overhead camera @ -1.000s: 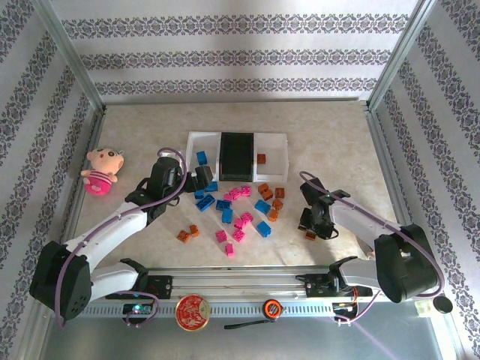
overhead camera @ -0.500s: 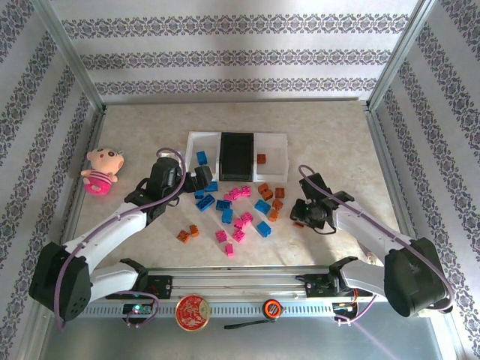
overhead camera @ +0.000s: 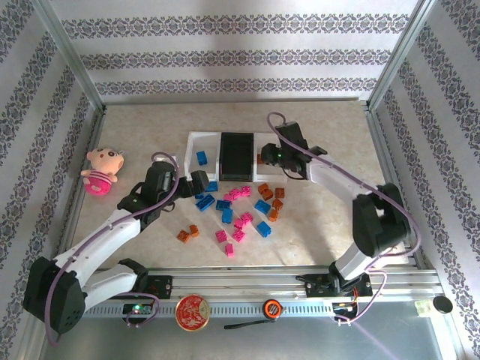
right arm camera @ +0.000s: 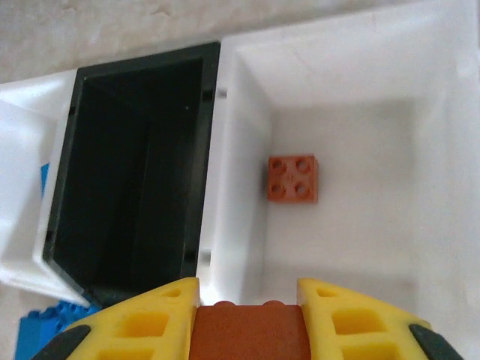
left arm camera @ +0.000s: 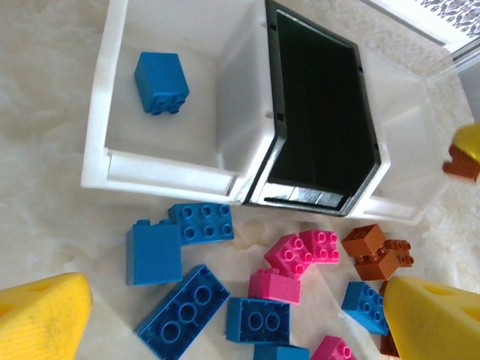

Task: Sort the legos into containers by color
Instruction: Place the lego in the container, then pick up the lego from the middle-left of the table.

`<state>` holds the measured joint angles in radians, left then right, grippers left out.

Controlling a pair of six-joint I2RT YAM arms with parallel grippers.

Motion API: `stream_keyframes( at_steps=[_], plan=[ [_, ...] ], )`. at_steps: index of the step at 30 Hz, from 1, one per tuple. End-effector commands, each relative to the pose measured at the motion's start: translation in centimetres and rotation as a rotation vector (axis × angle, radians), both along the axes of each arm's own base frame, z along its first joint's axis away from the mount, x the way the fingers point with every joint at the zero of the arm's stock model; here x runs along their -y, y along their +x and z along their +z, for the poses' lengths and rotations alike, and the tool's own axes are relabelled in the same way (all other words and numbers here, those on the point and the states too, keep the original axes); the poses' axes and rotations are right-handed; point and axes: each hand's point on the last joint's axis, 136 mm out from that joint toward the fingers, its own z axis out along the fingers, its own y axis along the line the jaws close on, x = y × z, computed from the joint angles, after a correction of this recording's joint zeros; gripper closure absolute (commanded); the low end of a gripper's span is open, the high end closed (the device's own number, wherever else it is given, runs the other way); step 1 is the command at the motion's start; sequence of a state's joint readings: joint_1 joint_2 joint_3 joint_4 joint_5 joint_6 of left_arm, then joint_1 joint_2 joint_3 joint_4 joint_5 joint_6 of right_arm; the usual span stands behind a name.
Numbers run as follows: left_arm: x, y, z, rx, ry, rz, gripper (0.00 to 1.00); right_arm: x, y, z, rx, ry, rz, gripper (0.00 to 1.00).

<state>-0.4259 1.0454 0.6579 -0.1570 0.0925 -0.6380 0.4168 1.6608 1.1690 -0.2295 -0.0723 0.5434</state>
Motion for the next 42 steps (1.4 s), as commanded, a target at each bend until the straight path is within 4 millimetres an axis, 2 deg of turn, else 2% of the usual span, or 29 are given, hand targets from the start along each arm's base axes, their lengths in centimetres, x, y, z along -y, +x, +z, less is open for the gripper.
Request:
stream_keyframes(
  at_steps=[1,4,6,8,13,17,21,25,29,35,39,42],
  plan=[
    [-0.9,-1.8,-1.8,-0.073,0.041,0.028,0.00,-0.1,2.7,0.7,0.079,-0.072,0.010,0.64],
    [-1.1,-2.4,-2.2,-0.093,0.057,0.038,0.00,-0.5,3.9,1.0,0.103,-0.080,0.013,0.42],
    [-1.3,-2.8,-2.3,-0.103,0.080,0.041,0.00,-0.7,4.2,1.7,0.121,-0.067,0.020,0.37],
    [-1.3,-3.2,-2.5,-0.117,0.101,0.038,0.01,-0.9,3.8,2.5,0.143,-0.055,0.034,0.35],
    [-1.2,-4.9,-4.2,-0.147,0.181,0.024,0.03,-1.4,0.9,4.9,0.240,-0.056,0.084,0.30],
    [-1.8,-7.0,-5.9,-0.206,0.231,0.033,0.06,-1.4,-2.2,6.1,0.305,-0.050,0.109,0.16],
    [-1.7,-9.1,-8.2,-0.278,0.257,0.008,0.15,-1.6,-5.0,5.4,0.302,-0.028,0.140,0.16],
    [-0.1,-9.5,-9.3,-0.303,0.285,-0.064,0.27,-2.3,-6.9,4.5,0.288,-0.026,0.180,0.17],
    [1.1,-9.2,-9.9,-0.334,0.328,-0.104,0.39,-2.4,-7.9,4.2,0.287,-0.039,0.186,0.18],
    [0.7,-9.7,-11.4,-0.383,0.375,-0.110,0.39,-1.6,-8.7,4.1,0.294,-0.046,0.179,0.18],
    [1.4,-9.6,-12.2,-0.398,0.367,-0.128,0.50,-1.3,-9.0,4.1,0.298,-0.047,0.169,0.18],
    [1.5,-9.8,-13.0,-0.426,0.378,-0.139,0.50,-1.1,-9.1,4.2,0.303,-0.048,0.162,0.18]
  ],
)
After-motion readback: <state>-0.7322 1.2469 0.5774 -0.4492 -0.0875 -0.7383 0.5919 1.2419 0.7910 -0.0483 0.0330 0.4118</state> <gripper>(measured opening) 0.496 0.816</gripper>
